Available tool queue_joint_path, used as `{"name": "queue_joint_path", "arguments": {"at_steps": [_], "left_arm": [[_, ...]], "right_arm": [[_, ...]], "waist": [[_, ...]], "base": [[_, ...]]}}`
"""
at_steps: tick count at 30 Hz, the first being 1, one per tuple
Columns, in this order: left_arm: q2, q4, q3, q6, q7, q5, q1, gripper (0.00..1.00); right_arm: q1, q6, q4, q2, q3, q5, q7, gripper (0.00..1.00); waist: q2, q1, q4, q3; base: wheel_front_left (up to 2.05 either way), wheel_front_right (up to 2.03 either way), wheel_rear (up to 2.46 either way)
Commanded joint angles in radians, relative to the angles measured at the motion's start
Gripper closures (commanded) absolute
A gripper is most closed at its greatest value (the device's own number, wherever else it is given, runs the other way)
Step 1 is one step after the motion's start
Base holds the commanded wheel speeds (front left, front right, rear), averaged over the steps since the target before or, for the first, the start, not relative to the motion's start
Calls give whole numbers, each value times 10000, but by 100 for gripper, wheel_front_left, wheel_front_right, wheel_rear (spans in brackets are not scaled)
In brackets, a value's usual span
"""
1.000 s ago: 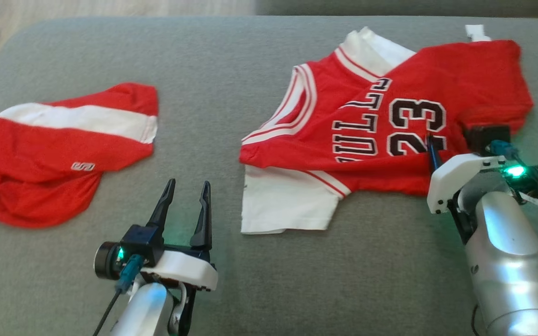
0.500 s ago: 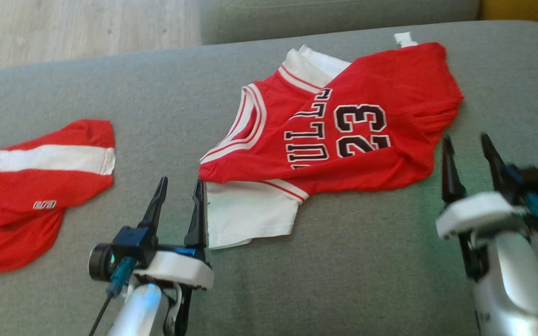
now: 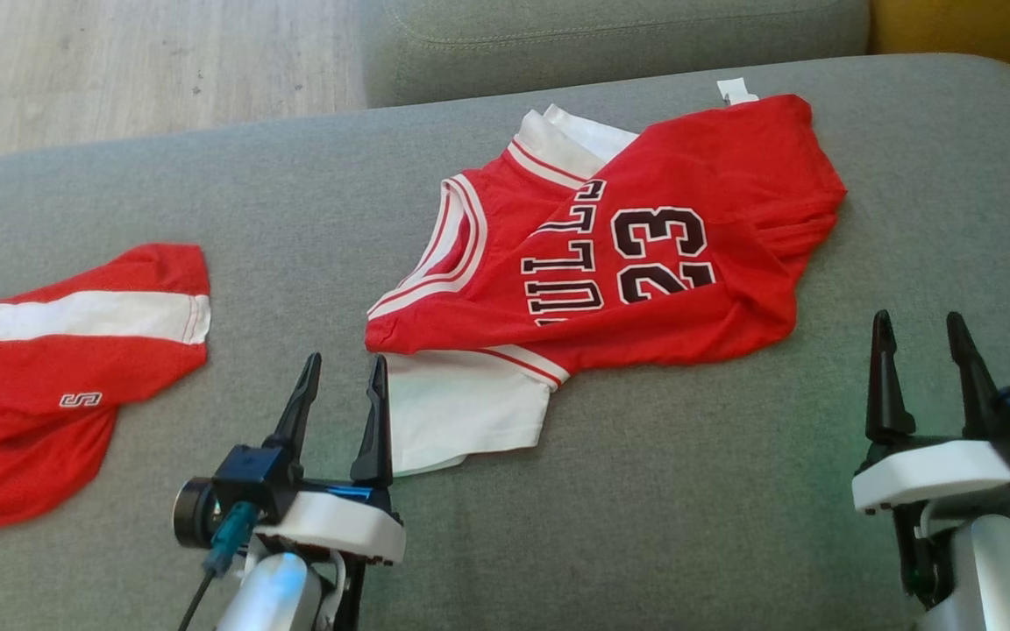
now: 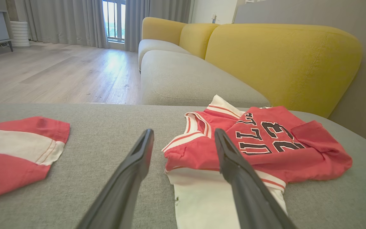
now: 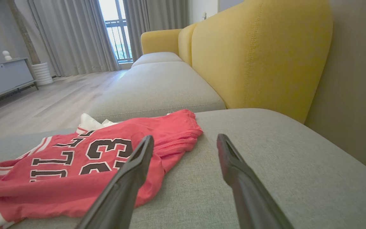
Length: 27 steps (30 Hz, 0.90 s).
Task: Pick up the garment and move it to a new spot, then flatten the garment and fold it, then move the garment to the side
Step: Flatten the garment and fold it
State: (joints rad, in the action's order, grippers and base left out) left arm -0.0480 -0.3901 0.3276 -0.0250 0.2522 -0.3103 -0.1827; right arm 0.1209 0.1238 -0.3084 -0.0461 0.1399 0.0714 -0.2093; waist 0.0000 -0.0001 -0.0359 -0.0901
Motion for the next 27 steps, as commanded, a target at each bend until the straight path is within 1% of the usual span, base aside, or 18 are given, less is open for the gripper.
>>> {"name": "queue_joint_path", "arguments": {"at_steps": [1,3,8,13,15,19,21,24,27], "left_arm": [[-23,275,-203,49,95,-146,-187,0],[-23,239,-143,69,95,-186,-168,0],[-23,-32,389,277,-112,-484,-109,0],[-23,-413,831,302,-775,-703,-48,0],[-27,-641,917,211,-1108,-692,-79,0],[-120,-1197,995,-187,-1736,-516,-244,0],[-130,-1440,1017,-307,-1975,-495,-329,0],[-144,-1692,1073,-391,-2173,-467,-424,0],[-140,-1804,1090,-382,-2193,-517,-489,0]], "right_arm": [[283,69,400,-41,-219,60,9,0],[271,69,439,-41,-210,67,28,0],[170,69,530,-41,-124,116,32,0],[127,69,518,-41,-173,128,41,0],[159,69,535,-41,-233,129,46,0],[213,69,583,-41,-339,109,50,0],[217,69,601,-41,-346,86,57,0],[216,69,601,-41,-330,77,67,0],[209,69,586,-41,-322,85,60,0]], "waist": [[0,1,32,8],[0,1,47,17],[0,1,130,37],[0,1,113,-18],[0,1,65,-82],[0,1,-91,-230],[0,1,-169,-292],[0,1,-266,-355],[0,1,-313,-404]], "base": [[0,0,0],[0,0,0],[0,0,0],[0,0,0],[0,0,0],[0,0,0],[0,0,0],[0,0,0],[0,0,0]]}}
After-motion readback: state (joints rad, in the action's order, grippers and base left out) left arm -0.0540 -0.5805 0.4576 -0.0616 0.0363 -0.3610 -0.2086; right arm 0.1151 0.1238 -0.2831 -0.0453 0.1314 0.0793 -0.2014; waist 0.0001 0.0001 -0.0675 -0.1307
